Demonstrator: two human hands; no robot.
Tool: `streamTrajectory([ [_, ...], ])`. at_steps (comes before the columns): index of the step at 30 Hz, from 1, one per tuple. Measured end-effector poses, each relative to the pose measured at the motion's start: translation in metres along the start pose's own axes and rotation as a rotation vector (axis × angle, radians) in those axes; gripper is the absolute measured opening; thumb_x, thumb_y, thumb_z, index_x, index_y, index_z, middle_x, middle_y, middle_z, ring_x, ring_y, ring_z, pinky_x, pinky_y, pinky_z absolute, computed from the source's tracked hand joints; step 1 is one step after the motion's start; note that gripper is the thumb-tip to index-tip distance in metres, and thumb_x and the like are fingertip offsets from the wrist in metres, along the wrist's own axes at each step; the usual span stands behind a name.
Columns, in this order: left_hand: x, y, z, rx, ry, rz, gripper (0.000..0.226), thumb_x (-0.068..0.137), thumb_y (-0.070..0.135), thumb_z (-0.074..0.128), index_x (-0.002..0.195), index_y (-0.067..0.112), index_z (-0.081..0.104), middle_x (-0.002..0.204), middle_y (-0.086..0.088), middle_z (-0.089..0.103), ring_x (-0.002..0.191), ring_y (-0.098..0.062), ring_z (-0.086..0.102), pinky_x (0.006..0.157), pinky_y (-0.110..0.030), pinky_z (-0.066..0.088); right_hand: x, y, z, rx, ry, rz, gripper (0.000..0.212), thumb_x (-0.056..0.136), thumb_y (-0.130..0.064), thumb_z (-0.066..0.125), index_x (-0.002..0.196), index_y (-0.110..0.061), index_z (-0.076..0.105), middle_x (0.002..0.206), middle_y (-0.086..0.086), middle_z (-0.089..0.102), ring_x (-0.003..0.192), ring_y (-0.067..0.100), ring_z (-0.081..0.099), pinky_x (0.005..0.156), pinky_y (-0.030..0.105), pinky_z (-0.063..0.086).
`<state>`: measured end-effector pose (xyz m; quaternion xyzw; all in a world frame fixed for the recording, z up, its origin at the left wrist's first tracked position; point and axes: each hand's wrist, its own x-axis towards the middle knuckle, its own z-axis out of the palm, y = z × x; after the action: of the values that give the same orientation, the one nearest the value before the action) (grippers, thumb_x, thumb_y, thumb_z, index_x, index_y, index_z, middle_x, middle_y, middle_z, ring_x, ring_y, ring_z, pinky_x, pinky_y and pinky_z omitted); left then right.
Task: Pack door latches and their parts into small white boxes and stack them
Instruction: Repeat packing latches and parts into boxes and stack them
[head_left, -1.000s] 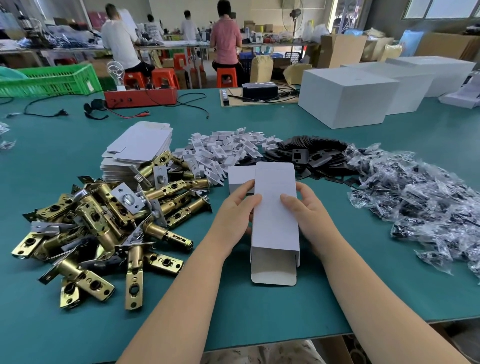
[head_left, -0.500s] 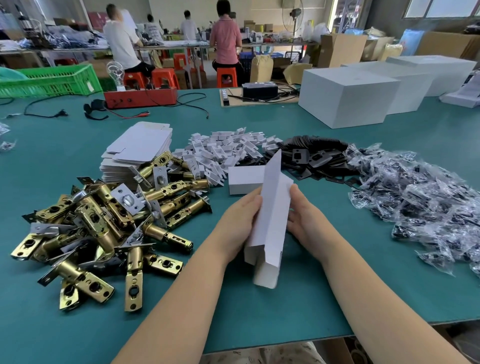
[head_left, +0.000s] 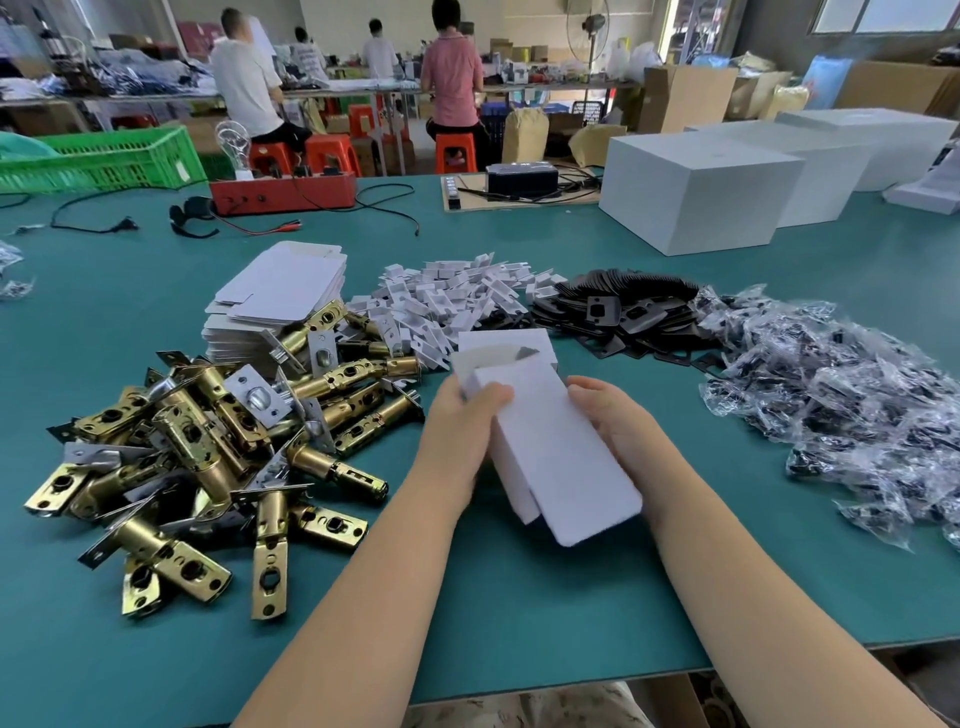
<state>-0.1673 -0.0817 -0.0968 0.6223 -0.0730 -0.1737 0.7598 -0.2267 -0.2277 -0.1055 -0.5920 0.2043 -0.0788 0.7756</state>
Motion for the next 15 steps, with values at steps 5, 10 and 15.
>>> streamTrajectory([
  [5,0.01,-0.002,-0.011,-0.022,0.033,0.055,0.054,0.089,0.017,0.066,0.137,0.034,0.046,0.114,0.002,0.065,0.103,-0.016,0.065,0.094,-0.04,0.051,-0.007,-0.003,-0.006,0.108,-0.285,-0.003,0.058,0.074,-0.027,0.058,0.131,-0.031,0.051,0.117,0.0,0.069,0.098,0.02,0.068,0.07,0.03,0.055],
  [10,-0.003,0.001,-0.003,0.126,-0.253,0.04,0.026,0.088,0.019,0.052,0.088,0.025,0.077,0.085,0.001,0.073,0.075,-0.014,0.064,0.067,-0.021,0.051,-0.008,0.0,-0.001,0.092,-0.37,-0.048,0.06,0.075,-0.018,0.059,0.134,-0.018,0.049,0.119,0.006,0.067,0.097,0.023,0.065,0.08,0.037,0.053],
  [15,-0.005,0.002,-0.004,0.221,-0.189,0.055,0.035,0.09,0.016,0.054,0.06,0.021,0.071,0.06,0.008,0.059,0.056,-0.01,0.051,0.05,-0.015,0.039,-0.009,0.005,-0.004,-0.072,-0.301,-0.047,0.027,0.075,-0.026,0.065,0.101,-0.017,0.069,0.095,0.008,0.071,0.081,0.023,0.066,0.075,0.038,0.052],
])
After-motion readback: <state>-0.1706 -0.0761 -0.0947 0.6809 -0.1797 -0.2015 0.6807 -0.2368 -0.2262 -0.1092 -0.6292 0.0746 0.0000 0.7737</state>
